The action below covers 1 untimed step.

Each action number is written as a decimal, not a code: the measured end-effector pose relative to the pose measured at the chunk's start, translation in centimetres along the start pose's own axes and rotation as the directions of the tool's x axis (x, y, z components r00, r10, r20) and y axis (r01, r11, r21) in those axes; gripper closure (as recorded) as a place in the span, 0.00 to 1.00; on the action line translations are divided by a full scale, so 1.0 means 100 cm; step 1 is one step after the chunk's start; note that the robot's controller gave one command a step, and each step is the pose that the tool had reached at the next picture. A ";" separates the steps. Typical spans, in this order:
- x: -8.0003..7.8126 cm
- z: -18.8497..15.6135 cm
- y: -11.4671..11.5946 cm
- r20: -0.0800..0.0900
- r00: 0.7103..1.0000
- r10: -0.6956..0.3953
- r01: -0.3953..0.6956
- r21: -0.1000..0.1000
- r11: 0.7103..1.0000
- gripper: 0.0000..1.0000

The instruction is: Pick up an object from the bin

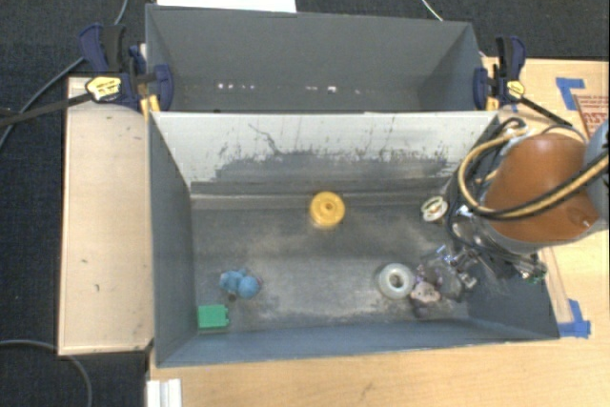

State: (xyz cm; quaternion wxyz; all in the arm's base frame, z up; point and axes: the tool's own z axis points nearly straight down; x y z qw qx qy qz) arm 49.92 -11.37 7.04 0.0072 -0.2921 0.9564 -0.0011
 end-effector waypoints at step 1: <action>0.021 -0.092 -0.010 -0.001 1.000 0.023 -0.023 -0.003 1.000 1.00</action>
Offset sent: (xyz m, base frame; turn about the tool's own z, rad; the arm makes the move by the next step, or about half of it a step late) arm -0.0231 -0.0351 0.0969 -0.0368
